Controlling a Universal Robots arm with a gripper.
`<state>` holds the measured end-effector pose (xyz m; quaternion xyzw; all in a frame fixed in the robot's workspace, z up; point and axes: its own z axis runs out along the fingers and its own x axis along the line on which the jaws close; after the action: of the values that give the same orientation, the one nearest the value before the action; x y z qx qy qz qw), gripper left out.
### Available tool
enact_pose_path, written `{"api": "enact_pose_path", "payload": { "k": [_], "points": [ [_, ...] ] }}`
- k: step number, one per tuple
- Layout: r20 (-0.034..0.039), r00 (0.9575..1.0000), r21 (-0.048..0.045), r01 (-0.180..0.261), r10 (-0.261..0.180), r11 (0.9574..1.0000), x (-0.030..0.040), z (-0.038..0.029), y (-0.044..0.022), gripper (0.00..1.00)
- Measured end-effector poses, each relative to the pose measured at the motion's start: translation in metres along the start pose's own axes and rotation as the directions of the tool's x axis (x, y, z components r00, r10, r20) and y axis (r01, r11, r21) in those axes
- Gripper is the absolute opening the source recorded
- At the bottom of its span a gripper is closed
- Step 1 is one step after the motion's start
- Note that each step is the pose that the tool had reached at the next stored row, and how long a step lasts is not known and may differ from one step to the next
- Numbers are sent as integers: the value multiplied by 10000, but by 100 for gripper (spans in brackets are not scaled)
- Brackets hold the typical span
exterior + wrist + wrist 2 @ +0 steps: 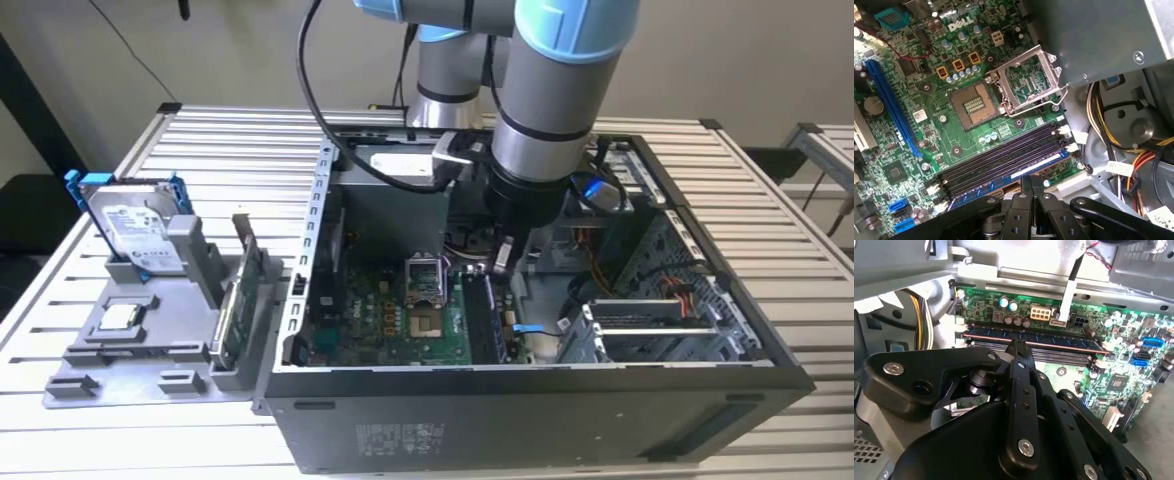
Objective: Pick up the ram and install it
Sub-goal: 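Press down the ram until it locks into place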
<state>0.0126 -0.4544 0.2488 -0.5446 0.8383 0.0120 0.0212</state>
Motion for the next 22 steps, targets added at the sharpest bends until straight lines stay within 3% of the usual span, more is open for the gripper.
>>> {"api": "enact_pose_path", "payload": {
  "k": [4,9,15,22],
  "points": [
    [17,9983,-35,587,-587,9983,2,9,2,11],
    [55,9921,-78,1254,-1254,9921,3,20,5,11],
    [90,9813,-119,1922,-1921,9813,5,32,6,11],
    [102,9645,-153,2642,-2640,9644,17,48,3,11]
  ]
}}
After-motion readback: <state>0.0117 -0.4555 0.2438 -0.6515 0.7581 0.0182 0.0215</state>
